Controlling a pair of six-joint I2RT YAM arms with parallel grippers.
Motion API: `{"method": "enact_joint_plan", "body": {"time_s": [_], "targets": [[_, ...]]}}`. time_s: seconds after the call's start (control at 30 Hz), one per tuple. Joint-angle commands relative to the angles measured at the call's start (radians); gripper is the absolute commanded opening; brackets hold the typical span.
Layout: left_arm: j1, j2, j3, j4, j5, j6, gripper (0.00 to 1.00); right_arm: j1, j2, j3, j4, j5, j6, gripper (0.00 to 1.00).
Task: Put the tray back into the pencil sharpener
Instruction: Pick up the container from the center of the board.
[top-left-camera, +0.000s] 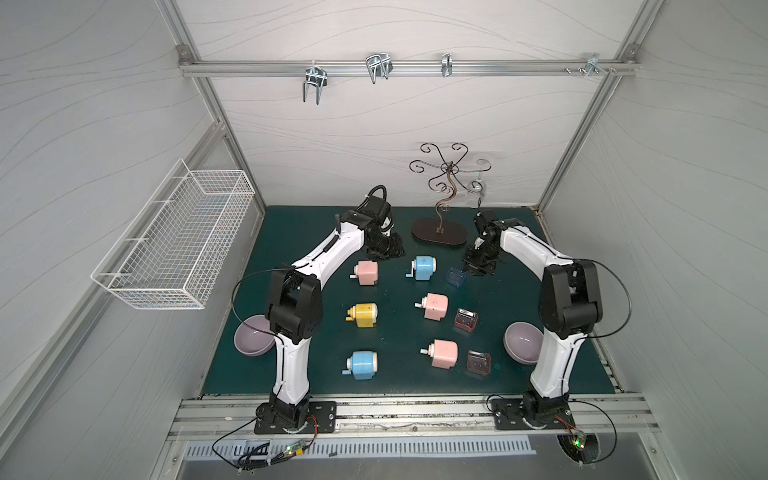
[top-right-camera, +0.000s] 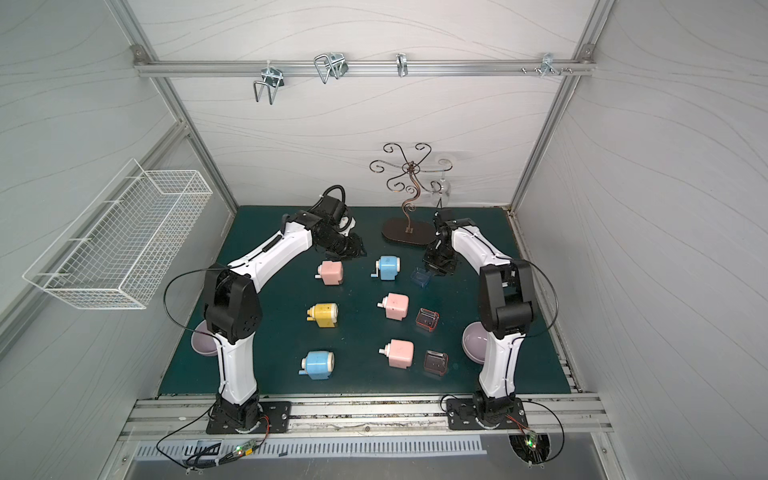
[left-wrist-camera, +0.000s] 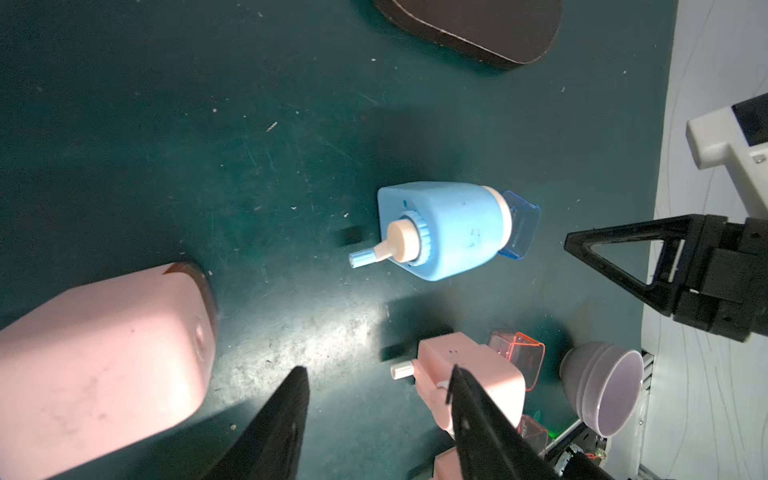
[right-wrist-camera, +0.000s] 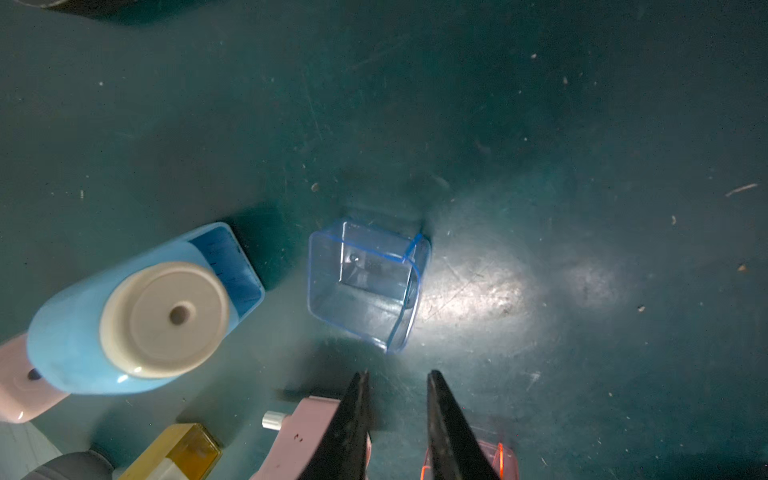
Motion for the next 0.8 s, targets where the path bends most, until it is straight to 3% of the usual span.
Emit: {"method": "enact_joint_plan", "body": {"time_s": [0.0,0.77], "targets": [[0.019,0.005,-0.015,0.057,0.037,0.015,0.57,0.003,0.046,0.039,-0.032,0.031,-0.006,0.27],[0.027,0.004,-0.043,0.055,0.045,0.020,0.55,0.044,0.118,0.041,-0.042,0.093,0.017,0.18]]}}
